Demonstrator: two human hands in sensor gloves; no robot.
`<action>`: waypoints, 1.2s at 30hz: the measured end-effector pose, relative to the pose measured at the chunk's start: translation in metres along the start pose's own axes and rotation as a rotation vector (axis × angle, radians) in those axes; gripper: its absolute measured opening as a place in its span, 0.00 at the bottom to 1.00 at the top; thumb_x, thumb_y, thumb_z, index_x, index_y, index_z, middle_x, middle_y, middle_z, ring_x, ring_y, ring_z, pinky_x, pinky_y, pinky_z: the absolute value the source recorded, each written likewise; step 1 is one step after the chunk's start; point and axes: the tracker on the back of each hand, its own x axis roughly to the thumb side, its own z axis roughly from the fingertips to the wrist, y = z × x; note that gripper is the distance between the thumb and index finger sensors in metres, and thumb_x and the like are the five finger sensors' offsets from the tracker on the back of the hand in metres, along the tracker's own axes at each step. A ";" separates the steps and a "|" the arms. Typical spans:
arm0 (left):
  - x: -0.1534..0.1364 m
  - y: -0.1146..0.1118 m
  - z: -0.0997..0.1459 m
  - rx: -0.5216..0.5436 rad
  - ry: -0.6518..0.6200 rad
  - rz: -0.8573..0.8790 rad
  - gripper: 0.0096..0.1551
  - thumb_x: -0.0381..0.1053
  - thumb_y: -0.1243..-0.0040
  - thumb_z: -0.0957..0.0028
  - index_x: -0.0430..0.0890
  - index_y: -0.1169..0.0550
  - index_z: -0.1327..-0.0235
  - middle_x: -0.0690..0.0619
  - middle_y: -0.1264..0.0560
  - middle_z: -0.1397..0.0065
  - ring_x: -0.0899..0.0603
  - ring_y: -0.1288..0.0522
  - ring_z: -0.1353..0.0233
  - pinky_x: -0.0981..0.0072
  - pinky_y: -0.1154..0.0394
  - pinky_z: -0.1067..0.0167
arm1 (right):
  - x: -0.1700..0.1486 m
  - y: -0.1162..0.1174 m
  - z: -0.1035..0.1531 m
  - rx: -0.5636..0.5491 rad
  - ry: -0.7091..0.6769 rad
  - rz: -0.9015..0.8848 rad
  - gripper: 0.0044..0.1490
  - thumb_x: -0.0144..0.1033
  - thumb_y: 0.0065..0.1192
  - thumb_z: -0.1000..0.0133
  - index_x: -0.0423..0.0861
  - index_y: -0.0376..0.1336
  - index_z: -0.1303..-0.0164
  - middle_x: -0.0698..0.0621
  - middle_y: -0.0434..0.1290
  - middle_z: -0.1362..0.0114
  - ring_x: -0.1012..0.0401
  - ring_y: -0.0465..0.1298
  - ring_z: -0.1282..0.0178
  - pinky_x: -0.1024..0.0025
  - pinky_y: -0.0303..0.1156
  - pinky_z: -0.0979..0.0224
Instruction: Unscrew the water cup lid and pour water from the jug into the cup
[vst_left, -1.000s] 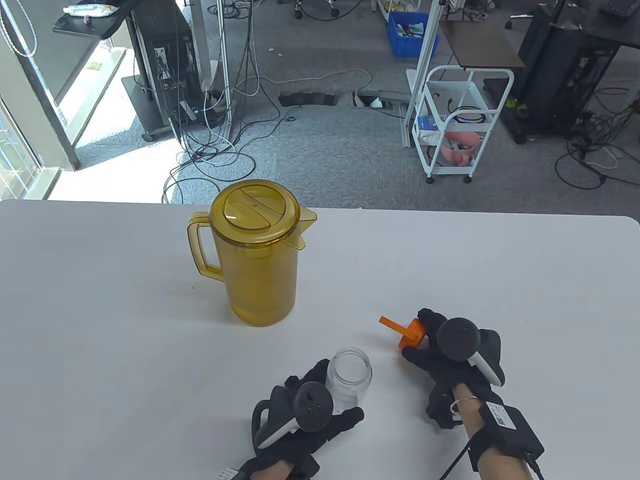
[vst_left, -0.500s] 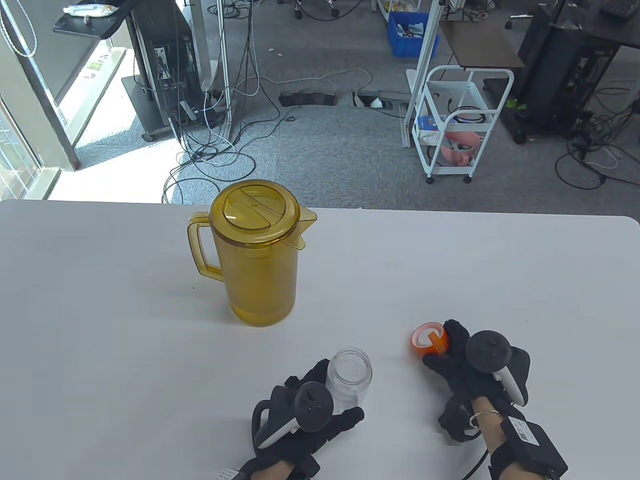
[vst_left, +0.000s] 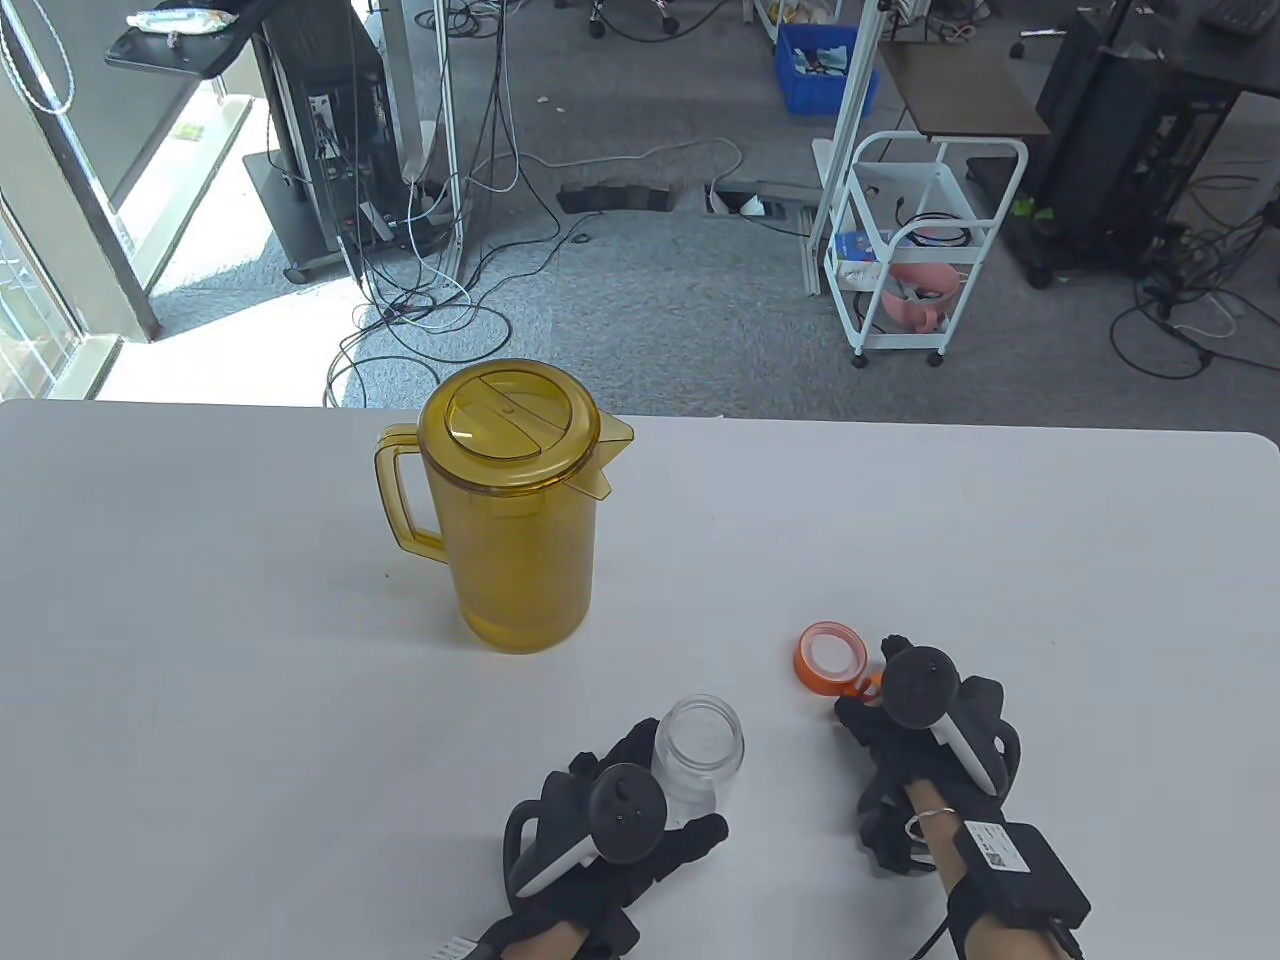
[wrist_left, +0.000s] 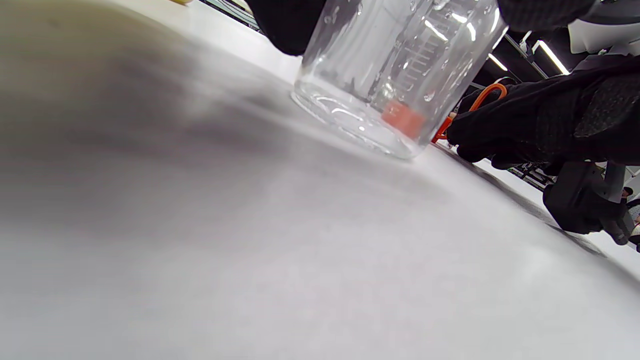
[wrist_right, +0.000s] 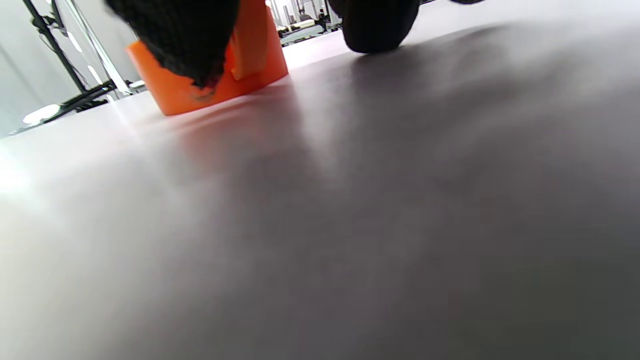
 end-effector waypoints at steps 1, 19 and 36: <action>0.000 0.000 0.000 0.000 0.000 0.000 0.70 0.85 0.64 0.45 0.38 0.70 0.17 0.46 0.56 0.12 0.45 0.43 0.11 0.32 0.52 0.17 | 0.000 -0.003 0.001 0.006 -0.008 -0.002 0.60 0.48 0.68 0.44 0.36 0.37 0.18 0.30 0.45 0.15 0.39 0.60 0.18 0.31 0.45 0.25; 0.000 0.000 0.001 0.002 0.002 0.001 0.69 0.85 0.64 0.45 0.38 0.70 0.17 0.46 0.56 0.12 0.45 0.43 0.11 0.32 0.52 0.17 | 0.083 0.016 0.098 0.091 -0.770 -0.498 0.74 0.62 0.61 0.45 0.36 0.19 0.22 0.29 0.26 0.16 0.31 0.35 0.15 0.29 0.35 0.25; -0.002 0.002 0.004 0.032 -0.006 0.007 0.68 0.83 0.60 0.44 0.39 0.66 0.15 0.46 0.53 0.12 0.43 0.40 0.11 0.32 0.49 0.17 | 0.095 0.047 0.101 -0.020 -0.638 -0.674 0.66 0.51 0.70 0.46 0.40 0.31 0.20 0.34 0.45 0.16 0.37 0.55 0.16 0.32 0.45 0.24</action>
